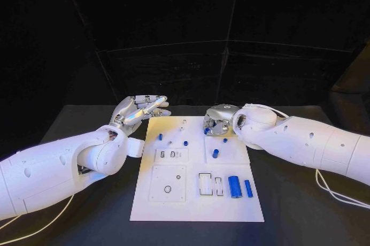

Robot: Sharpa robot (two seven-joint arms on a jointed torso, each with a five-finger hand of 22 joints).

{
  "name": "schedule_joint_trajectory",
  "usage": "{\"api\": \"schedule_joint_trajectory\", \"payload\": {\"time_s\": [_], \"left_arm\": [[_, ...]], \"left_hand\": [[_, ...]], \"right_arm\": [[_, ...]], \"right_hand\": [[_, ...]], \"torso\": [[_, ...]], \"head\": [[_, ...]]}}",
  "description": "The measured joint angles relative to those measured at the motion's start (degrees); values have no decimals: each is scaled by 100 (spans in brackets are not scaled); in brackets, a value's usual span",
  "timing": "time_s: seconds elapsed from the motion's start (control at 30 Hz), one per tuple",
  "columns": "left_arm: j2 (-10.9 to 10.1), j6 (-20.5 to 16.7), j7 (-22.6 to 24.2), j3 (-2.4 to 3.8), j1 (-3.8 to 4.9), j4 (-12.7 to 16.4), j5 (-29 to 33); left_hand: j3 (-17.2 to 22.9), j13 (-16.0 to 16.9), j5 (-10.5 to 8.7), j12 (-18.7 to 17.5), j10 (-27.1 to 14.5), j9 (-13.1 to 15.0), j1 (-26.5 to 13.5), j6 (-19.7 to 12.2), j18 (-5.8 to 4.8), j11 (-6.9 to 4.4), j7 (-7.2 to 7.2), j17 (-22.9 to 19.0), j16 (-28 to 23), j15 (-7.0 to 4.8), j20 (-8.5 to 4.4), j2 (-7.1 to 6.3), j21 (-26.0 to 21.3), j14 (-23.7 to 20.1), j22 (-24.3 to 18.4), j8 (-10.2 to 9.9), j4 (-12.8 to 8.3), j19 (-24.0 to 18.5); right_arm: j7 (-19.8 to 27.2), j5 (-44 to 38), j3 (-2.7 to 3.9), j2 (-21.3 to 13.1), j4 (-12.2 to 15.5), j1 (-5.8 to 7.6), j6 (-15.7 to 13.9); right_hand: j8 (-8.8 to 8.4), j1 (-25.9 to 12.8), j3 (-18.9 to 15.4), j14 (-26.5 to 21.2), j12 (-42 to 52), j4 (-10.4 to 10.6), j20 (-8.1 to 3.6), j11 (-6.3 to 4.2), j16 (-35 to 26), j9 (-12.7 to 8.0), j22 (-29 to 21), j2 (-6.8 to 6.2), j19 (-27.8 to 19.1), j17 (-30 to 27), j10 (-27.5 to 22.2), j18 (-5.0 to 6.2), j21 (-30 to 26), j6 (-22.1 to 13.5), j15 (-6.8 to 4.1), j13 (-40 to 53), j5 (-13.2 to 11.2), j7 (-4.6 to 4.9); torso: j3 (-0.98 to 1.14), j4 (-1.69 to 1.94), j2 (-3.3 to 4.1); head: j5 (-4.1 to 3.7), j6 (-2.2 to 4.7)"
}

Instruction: Assemble the parts on the task board

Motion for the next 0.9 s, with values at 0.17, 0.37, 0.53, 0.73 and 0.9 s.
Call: {"api": "schedule_joint_trajectory", "payload": {"time_s": [0.17,0.37,0.53,0.73,0.9], "left_arm": [[-5,4,-5,0,2,-12,-2],[-12,15,-11,0,4,-39,-4],[-7,37,-19,0,4,-71,-5],[-7,61,-29,0,10,-73,-6],[0,73,-35,0,14,-70,-7]], "left_hand": [[0,0,0,0,0,0,0,0,0,0,0,5,-24,0,0,0,0,0,0,0,0,0],[0,0,0,-22,0,0,0,0,0,0,0,6,-24,0,0,0,0,0,-4,0,0,0],[0,0,0,-23,0,1,0,0,0,0,0,5,-24,0,0,0,0,0,-5,0,0,0],[-17,0,0,-23,0,-5,0,21,0,0,21,5,-24,0,0,0,0,0,-10,0,-16,0],[-16,1,0,-23,0,-5,0,21,0,0,21,5,-24,0,0,0,0,0,-10,0,-16,0]], "right_arm": [[60,68,-1,-52,76,-1,-316],[164,246,-1,-68,142,-1,-843],[219,391,3,86,25,-1,-1131],[260,528,5,365,-260,-1,-1315],[267,600,6,611,-515,0,-1362]], "right_hand": [[2,83,216,-17,-4,-7,3,-9,53,0,164,-10,14,62,49,-1,136,61,-17,0,-34,-13],[2,113,373,-17,-18,5,3,-9,61,-1,224,-40,14,41,49,-1,216,74,-17,-1,-39,0],[-40,113,461,-17,-49,-2,3,-9,61,-14,266,-40,14,30,49,0,263,79,-17,-9,-26,5],[-87,77,559,-17,-74,41,3,24,85,-35,287,-76,14,30,15,-1,303,63,-17,-22,-20,21],[-88,11,614,-17,-117,82,25,54,85,-34,295,-142,-8,18,-14,-1,303,27,-17,1,-13,57]], "torso": [[0,-3,0],[-5,-3,0],[-4,-3,3],[-4,4,17],[-12,29,37]], "head": [[11,9],[37,58],[64,85],[64,101],[55,92]]}}
